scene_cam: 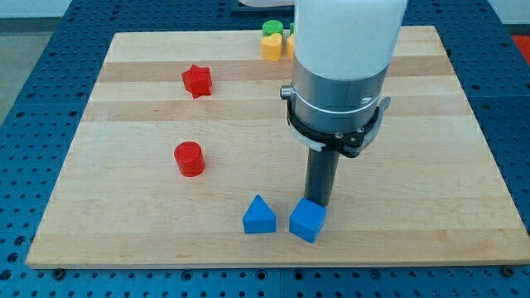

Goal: Move the red circle top left to the blue cube

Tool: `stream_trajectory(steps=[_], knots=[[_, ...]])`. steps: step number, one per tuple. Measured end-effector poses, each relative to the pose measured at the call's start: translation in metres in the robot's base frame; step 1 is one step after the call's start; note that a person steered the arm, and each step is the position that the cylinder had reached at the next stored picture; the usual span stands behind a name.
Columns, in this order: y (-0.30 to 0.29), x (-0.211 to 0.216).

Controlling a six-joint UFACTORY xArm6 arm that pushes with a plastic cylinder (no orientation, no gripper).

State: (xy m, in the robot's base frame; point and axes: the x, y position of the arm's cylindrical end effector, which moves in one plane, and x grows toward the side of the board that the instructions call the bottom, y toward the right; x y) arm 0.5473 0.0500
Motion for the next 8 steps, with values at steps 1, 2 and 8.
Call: stream_trajectory(steps=[1, 2, 8], knots=[[0.0, -0.005], [0.0, -0.007], [-0.176, -0.118]])
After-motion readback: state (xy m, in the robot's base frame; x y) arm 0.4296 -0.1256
